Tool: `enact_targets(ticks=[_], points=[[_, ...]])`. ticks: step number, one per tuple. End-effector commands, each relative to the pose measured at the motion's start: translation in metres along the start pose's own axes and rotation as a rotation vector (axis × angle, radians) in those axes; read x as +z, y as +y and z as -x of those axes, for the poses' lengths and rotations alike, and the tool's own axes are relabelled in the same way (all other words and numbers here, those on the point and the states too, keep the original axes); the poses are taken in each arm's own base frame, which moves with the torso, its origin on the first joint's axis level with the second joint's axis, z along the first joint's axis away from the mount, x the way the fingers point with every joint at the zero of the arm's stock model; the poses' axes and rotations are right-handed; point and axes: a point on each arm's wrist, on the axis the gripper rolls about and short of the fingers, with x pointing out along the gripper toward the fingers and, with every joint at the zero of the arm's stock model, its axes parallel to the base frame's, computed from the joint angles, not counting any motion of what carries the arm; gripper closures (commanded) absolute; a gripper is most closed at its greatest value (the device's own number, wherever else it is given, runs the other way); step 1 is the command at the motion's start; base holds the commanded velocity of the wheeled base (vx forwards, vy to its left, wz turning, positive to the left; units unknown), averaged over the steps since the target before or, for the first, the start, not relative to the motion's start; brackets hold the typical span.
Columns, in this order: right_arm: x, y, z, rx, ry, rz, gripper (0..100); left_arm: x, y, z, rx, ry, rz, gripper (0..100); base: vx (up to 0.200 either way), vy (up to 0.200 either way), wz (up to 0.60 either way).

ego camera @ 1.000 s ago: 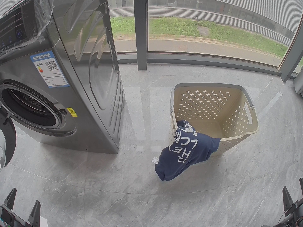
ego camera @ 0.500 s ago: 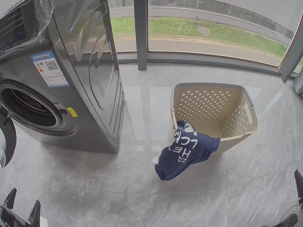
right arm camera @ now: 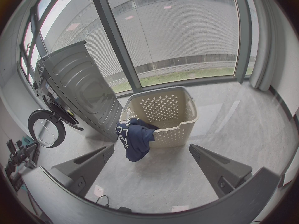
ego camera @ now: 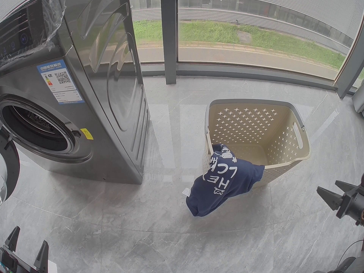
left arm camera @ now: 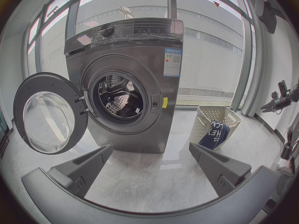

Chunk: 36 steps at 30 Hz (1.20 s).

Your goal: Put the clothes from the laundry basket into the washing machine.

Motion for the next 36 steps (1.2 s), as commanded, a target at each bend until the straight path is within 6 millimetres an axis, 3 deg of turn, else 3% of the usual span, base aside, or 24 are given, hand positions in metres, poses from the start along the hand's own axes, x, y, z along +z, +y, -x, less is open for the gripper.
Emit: enact_targets(ticks=[1, 7, 13, 27, 36], points=[[-0.027, 0.026, -0.087, 0.081, 0.246, -0.042, 0, -0.005, 0.0, 0.0, 0.0, 0.006, 0.001, 0, 0.0, 0.0, 0.0], [-0.039, 0.044, -0.102, 0.092, 0.29, -0.029, 0, -0.005, 0.0, 0.0, 0.0, 0.006, 0.001, 0, 0.0, -0.2, 0.0], [-0.038, 0.065, -0.129, 0.117, 0.282, -0.07, 0, -0.005, 0.0, 0.0, 0.0, 0.006, 0.001, 0, 0.0, 0.0, 0.0], [-0.073, 0.086, -0.188, 0.14, 0.25, -0.084, 0, -0.005, 0.0, 0.0, 0.0, 0.006, 0.001, 0, 0.0, 0.0, 0.0], [-0.075, 0.097, -0.205, 0.15, 0.224, -0.085, 0, -0.005, 0.0, 0.0, 0.0, 0.006, 0.001, 0, 0.0, 0.0, 0.0]])
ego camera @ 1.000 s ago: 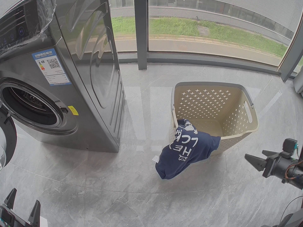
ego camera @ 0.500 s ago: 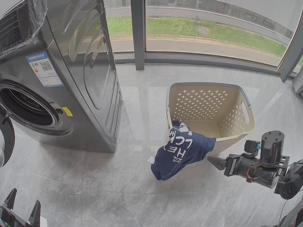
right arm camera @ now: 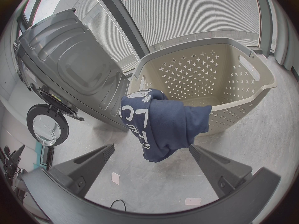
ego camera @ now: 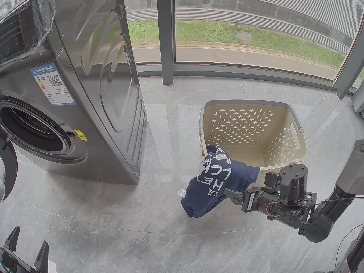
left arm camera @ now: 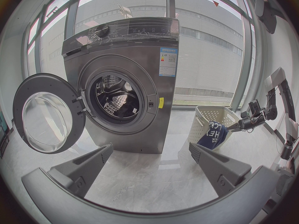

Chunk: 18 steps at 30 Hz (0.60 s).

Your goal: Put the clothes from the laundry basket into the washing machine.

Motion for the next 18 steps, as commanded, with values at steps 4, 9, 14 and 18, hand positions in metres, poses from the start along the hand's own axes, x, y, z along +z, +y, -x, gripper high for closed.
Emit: enact_targets(ticks=[4, 9, 14, 18], points=[[-0.005, 0.004, -0.026, 0.001, 0.01, 0.004, 0, -0.005, 0.0, 0.0, 0.001, 0.005, 0.002, 0, 0.0, 0.0, 0.0], [-0.008, 0.004, -0.036, -0.016, 0.009, 0.011, 0, -0.005, 0.0, 0.0, 0.001, 0.005, 0.0, 0, 0.0, 0.0, 0.0], [-0.01, 0.005, -0.048, -0.017, 0.008, 0.013, 0, -0.005, 0.0, 0.0, 0.001, 0.005, 0.003, 0, 0.0, 0.0, 0.0], [-0.009, 0.007, -0.057, -0.012, -0.003, 0.014, 0, -0.005, 0.0, 0.0, 0.001, 0.005, 0.003, 0, 0.0, 0.0, 0.0]])
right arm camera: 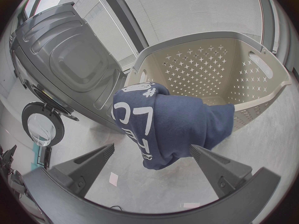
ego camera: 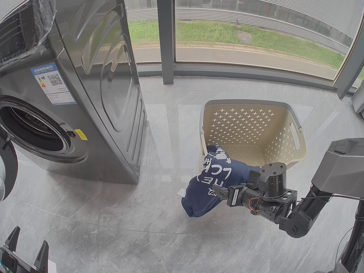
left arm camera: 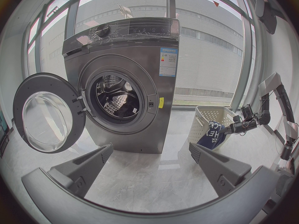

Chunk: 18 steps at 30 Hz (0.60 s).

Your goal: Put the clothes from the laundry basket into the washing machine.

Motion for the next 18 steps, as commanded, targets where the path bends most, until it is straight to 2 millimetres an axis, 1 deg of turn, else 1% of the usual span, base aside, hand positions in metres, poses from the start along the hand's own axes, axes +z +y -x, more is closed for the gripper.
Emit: enact_targets(ticks=[1, 2, 4, 8, 13, 18], points=[[-0.004, 0.0, -0.009, -0.004, 0.007, 0.003, 0, -0.005, 0.0, 0.0, 0.001, 0.005, 0.001, 0, 0.0, 0.0, 0.0], [-0.004, -0.001, -0.016, -0.007, 0.003, 0.022, 0, -0.005, 0.0, 0.0, 0.001, 0.005, 0.001, 0, 0.0, 0.0, 0.0], [-0.004, -0.002, -0.017, -0.011, 0.005, 0.032, 0, -0.005, 0.0, 0.0, 0.001, 0.005, 0.001, 0, 0.0, 0.0, 0.0], [-0.002, -0.001, -0.031, -0.007, -0.016, 0.077, 0, -0.005, 0.0, 0.0, 0.002, 0.005, 0.001, 0, 0.0, 0.0, 0.0], [0.004, 0.003, -0.036, 0.005, -0.044, 0.073, 0, -0.005, 0.0, 0.0, 0.002, 0.005, 0.001, 0, 0.0, 0.0, 0.0], [0.003, 0.002, -0.042, 0.003, -0.048, 0.079, 0, -0.005, 0.0, 0.0, 0.002, 0.005, 0.002, 0, 0.0, 0.0, 0.0]])
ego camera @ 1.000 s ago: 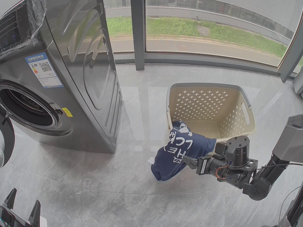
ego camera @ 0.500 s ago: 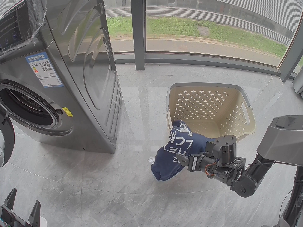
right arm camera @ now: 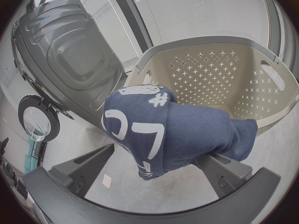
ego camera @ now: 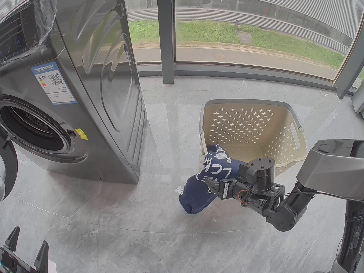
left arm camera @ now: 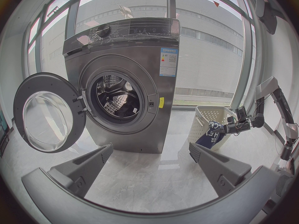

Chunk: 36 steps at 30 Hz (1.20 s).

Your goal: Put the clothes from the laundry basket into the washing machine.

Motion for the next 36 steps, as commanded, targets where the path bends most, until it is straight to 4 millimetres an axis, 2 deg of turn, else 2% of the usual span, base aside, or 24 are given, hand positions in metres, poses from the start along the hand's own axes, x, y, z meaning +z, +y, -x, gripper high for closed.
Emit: enact_targets(ticks=[1, 7, 8, 17, 22, 26, 28, 29, 30, 31, 32, 36], points=[[-0.001, -0.001, -0.004, -0.002, -0.002, 0.005, 0, -0.005, 0.0, 0.0, 0.001, 0.006, 0.003, 0, 0.0, 0.0, 0.0], [0.005, -0.001, -0.007, -0.001, -0.024, 0.008, 0, -0.005, 0.0, 0.0, 0.001, 0.006, 0.004, 0, 0.0, 0.0, 0.0], [0.005, -0.002, -0.007, -0.002, -0.024, 0.007, 100, -0.005, 0.0, 0.0, 0.001, 0.006, 0.004, 0, 0.0, 0.0, 0.0], [0.006, -0.002, -0.003, -0.003, -0.023, 0.006, 100, -0.005, 0.0, 0.0, 0.001, 0.006, 0.004, 0, 0.0, 0.0, 0.0], [0.01, 0.001, 0.013, 0.012, -0.032, 0.009, 100, -0.005, 0.0, 0.0, 0.002, 0.006, 0.006, 0, 0.0, 0.0, 0.0], [0.022, 0.011, 0.049, 0.057, -0.067, 0.013, 100, -0.005, 0.0, 0.0, 0.002, 0.006, 0.006, 0, 0.0, 0.0, 0.0], [0.023, 0.011, 0.052, 0.061, -0.069, 0.013, 100, -0.005, 0.0, 0.0, 0.002, 0.006, 0.006, 0, 0.0, 0.0, 0.0], [0.034, 0.018, 0.081, 0.112, -0.097, 0.013, 100, -0.005, 0.0, 0.0, 0.004, 0.006, 0.007, 0, 0.0, 0.0, 0.0], [0.04, 0.022, 0.091, 0.139, -0.115, 0.012, 100, -0.005, 0.0, 0.0, 0.004, 0.006, 0.009, 0, 0.0, 0.0, 0.0], [0.041, 0.022, 0.093, 0.143, -0.119, 0.012, 100, -0.005, 0.0, 0.0, 0.004, 0.004, 0.009, 0, 0.0, 0.0, 0.0], [0.053, 0.027, 0.114, 0.199, -0.153, 0.008, 100, -0.005, 0.0, 0.0, 0.004, 0.006, 0.013, 0, 0.0, 0.0, 0.0], [0.069, 0.027, 0.144, 0.251, -0.223, 0.015, 100, -0.005, 0.0, 0.0, 0.004, 0.006, 0.012, 0, 0.0, 0.0, 0.0]])
